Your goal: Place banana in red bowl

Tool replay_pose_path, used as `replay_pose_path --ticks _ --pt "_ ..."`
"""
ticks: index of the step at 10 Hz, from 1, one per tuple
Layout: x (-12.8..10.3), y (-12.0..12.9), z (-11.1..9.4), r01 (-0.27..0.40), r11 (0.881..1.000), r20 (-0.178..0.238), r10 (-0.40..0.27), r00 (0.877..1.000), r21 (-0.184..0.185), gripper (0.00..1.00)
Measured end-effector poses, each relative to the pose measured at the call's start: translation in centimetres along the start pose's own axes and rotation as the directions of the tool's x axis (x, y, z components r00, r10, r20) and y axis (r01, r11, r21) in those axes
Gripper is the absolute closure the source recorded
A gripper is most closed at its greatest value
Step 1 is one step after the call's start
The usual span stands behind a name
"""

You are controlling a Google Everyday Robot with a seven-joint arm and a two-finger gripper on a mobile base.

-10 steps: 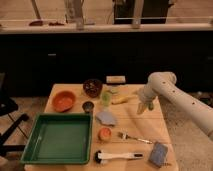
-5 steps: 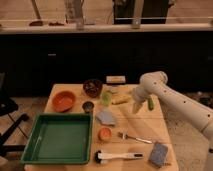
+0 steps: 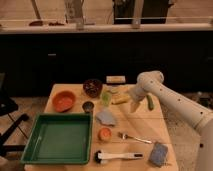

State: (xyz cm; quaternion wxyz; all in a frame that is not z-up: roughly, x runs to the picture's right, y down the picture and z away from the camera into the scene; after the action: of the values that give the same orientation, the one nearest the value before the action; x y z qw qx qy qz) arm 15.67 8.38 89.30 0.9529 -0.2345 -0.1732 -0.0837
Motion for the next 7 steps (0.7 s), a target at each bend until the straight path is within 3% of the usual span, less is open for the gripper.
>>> replay_pose_path --ticks 4,7 --pt "0.7 -0.6 0.7 -0.006 1.0 0.002 0.006 1.0 -0.014 0.2" --pt "1.3 -1.0 1.1 -0.013 1.0 -0.006 0.013 1.0 -0.005 0.2"
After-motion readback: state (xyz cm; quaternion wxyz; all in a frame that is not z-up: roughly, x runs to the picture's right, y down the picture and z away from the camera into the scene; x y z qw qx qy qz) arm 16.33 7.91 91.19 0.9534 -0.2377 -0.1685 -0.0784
